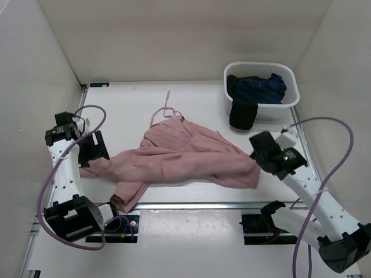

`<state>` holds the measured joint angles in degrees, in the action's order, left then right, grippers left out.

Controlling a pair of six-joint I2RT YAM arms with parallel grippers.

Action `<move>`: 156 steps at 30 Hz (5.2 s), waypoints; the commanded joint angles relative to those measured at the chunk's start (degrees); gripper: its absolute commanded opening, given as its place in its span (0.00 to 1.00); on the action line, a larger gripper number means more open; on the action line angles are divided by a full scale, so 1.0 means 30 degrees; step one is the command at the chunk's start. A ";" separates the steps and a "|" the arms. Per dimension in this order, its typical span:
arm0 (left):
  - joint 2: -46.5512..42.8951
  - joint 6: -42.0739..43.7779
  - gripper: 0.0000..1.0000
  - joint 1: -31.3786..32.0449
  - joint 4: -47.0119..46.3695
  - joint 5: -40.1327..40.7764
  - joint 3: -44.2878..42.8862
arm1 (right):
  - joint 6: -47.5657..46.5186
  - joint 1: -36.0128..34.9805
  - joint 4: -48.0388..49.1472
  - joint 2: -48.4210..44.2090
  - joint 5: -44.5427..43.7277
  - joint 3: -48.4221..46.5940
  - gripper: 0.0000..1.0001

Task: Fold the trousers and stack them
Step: Flatten the trousers out

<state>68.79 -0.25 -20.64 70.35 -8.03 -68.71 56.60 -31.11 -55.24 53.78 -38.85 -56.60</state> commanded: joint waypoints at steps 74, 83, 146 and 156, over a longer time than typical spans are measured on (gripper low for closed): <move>1.4770 0.0084 1.00 0.1344 -0.7834 -0.3033 -0.8116 | -1.3480 -0.2552 0.4118 1.8153 0.8264 -1.5424 0.99; 1.7352 0.0084 1.00 0.3331 -0.8710 -0.2424 -0.9646 | -1.0434 -0.1377 0.0719 2.5925 0.8641 -2.3175 0.99; -0.3827 0.0084 0.14 0.1637 -0.6865 0.9502 0.1279 | -0.2546 0.4043 0.5470 1.5607 0.3605 -0.7672 0.99; -0.4562 0.0084 0.14 0.1637 -0.9208 1.2959 0.1984 | -0.0792 0.4043 0.4149 1.8023 0.3051 -0.7093 0.24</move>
<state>56.51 0.01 -15.55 47.11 25.78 -62.98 51.22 -18.87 -41.54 109.34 -26.06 -79.90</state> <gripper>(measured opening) 0.148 0.318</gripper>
